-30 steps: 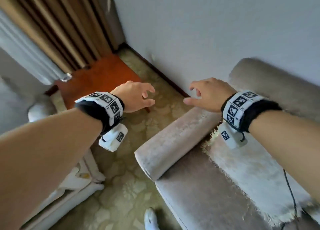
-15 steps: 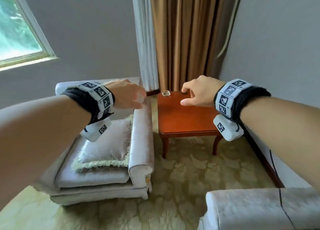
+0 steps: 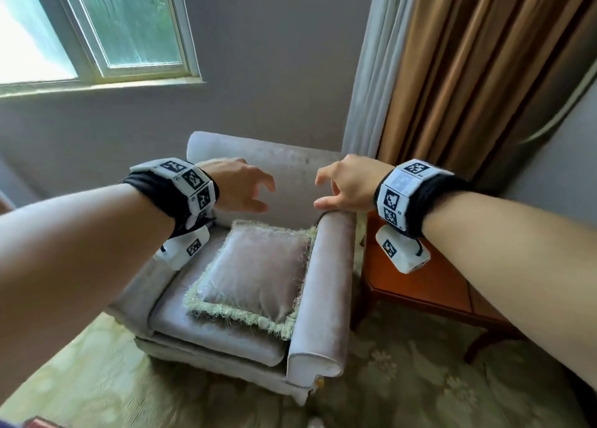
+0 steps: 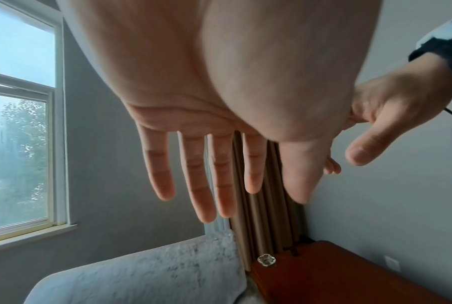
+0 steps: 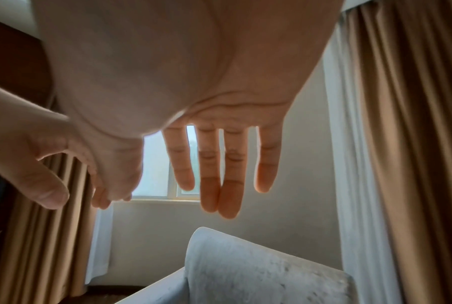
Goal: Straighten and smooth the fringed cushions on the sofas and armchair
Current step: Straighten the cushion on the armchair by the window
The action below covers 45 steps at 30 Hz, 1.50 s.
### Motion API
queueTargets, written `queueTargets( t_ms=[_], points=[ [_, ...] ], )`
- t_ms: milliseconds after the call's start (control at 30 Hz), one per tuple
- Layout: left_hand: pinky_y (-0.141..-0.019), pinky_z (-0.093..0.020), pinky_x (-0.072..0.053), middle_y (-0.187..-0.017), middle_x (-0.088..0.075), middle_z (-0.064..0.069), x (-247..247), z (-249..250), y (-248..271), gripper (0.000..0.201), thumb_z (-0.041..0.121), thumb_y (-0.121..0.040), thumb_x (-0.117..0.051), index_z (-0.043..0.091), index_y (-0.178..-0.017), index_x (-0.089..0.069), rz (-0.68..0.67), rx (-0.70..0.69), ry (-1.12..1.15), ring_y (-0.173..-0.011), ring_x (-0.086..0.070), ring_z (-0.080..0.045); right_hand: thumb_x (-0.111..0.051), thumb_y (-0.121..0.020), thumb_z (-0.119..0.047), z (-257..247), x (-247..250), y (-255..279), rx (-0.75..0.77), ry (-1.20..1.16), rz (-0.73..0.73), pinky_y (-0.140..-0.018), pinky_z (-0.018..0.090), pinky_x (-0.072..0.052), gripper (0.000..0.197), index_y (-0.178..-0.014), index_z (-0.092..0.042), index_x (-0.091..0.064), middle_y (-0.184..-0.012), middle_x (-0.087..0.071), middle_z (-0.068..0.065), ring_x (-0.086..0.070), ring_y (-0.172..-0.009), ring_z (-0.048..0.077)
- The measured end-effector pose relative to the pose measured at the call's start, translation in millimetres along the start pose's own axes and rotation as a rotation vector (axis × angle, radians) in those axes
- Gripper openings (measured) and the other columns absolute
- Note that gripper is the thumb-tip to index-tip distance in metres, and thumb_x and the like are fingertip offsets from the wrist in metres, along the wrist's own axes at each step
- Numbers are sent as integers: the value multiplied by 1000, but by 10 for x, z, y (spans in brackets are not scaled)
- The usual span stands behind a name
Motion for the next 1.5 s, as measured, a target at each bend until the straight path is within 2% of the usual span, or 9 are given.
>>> queueTargets(
  t_ms=[267, 500, 633, 833, 933, 1067, 1167, 1300, 1500],
  points=[
    [-91, -35, -51, -114, -71, 12, -219, -925, -1053, 51, 56, -92, -58, 42, -140, -49, -37, 124, 6, -113, -59, -17, -53, -76, -75, 211, -271, -1734, 115, -31, -18, -85, 44, -54, 63, -126, -36, -55, -93, -58, -7, -63, -95, 24],
    [-92, -34, -50, -107, -69, 17, -499, -1637, -1767, 48, 55, -90, -59, 43, -136, -51, -95, 130, 51, -114, -58, -16, -56, -82, -69, 237, -549, -2732, 151, -114, -68, -86, 40, -53, 60, -130, -33, -54, -102, -65, -1, -64, -95, 24],
    [-89, -38, -53, -92, -61, 24, -821, -2061, -2194, 46, 59, -88, -58, 46, -132, -52, -103, 99, 125, -107, -61, -15, -54, -82, -71, 236, -835, -3254, 110, -152, -121, -88, 42, -53, 61, -130, -34, -53, -105, -64, -1, -64, -94, 23],
    [-86, -35, -52, -107, -70, 18, -1612, -2764, -3053, 49, 59, -89, -57, 44, -135, -51, -160, -45, 145, -102, -61, -14, -53, -83, -71, 265, -1544, -3960, -69, -209, -221, -89, 43, -52, 62, -133, -33, -51, -108, -66, -1, -63, -97, 23],
    [-87, -36, -54, -107, -70, 17, -2139, -3084, -3403, 51, 62, -89, -56, 43, -136, -50, -174, -81, 224, -105, -64, -17, -53, -86, -69, 266, -2016, -4213, -191, -277, -265, -90, 42, -52, 61, -134, -31, -51, -107, -67, -3, -63, -100, 21],
    [-89, -34, -54, -113, -71, 12, -2891, -3362, -3587, 53, 62, -89, -56, 42, -138, -49, -187, -63, 350, -108, -66, -17, -59, -87, -61, 246, -2671, -4287, -349, -439, -218, -90, 37, -49, 55, -129, -26, -57, -96, -66, -8, -62, -100, 19],
    [-92, -36, -52, -116, -68, 10, -3581, -3497, -3687, 56, 66, -87, -55, 43, -138, -47, -219, -22, 445, -107, -64, -17, -59, -87, -59, 220, -3346, -4221, -472, -526, -182, -91, 34, -46, 57, -132, -24, -55, -106, -62, -2, -59, -103, 19],
    [-94, -39, -52, -118, -63, 7, -4504, -3555, -3873, 70, 79, -76, -43, 44, -136, -46, -243, 70, 615, -98, -64, -15, -56, -88, -63, 249, -4257, -4062, -652, -613, -160, -97, 38, -45, 61, -138, -29, -50, -118, -56, -2, -55, -112, 18],
    [-95, -38, -50, -127, -57, 3, -5647, -3526, -4064, 56, 64, -87, -57, 45, -139, -47, -153, 232, 782, -109, -61, -14, -55, -88, -63, 452, -5423, -3978, -834, -657, -44, -103, 37, -41, 64, -142, -31, -47, -133, -49, 2, -49, -124, 21]
  ],
)
Point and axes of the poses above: each hand's wrist, its own y-axis away from the middle knuckle, its own x-axis out of the back of the hand, z = x × y, the point moved 6 cm from there along -y, towards the middle knuckle
